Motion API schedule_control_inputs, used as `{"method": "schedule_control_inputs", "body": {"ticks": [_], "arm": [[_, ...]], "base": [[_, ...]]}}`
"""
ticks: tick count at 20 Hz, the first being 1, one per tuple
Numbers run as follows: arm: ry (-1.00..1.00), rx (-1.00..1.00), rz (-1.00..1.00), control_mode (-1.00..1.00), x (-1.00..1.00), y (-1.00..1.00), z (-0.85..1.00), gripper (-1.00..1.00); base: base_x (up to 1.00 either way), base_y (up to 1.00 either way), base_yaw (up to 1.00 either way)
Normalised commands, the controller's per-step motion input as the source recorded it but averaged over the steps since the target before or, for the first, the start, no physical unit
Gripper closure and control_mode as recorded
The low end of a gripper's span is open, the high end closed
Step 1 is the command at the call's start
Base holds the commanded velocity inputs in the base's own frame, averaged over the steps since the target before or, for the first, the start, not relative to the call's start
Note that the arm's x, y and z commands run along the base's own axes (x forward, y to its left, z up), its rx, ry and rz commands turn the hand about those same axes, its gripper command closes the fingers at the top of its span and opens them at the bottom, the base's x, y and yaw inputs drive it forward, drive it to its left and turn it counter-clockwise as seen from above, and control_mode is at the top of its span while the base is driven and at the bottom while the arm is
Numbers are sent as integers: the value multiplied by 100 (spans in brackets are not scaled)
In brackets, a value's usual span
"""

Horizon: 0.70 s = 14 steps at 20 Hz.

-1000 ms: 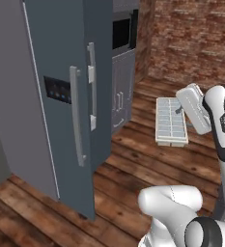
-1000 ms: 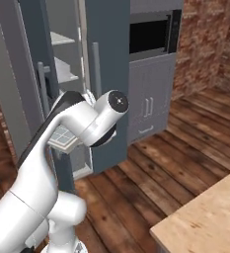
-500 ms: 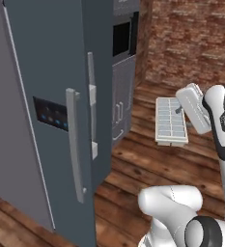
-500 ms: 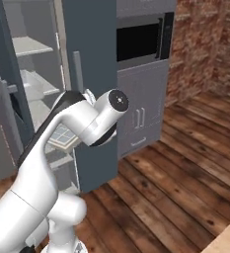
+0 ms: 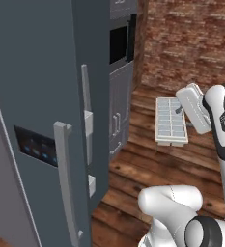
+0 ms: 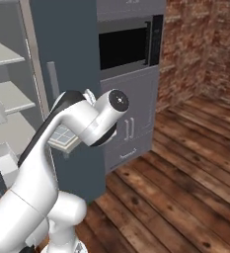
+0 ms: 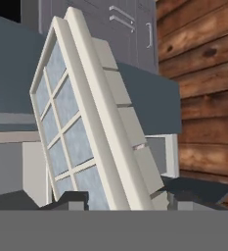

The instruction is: The ice cube tray has been filled with water. Take the tray and place it in the freezer to make ice. Close the freezer door after placing the tray.

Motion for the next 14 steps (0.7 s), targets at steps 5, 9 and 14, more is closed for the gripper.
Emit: {"method": "schedule_control_inputs", "body": {"ticks": [5, 9, 14], "arm": [[0, 0, 0, 100, 0, 0, 0, 100], [0, 0, 0, 100, 0, 0, 0, 100], [0, 0, 0, 100, 0, 0, 0, 100]], "base": [[69, 0, 1], [74, 0, 13], [63, -12, 28]]}}
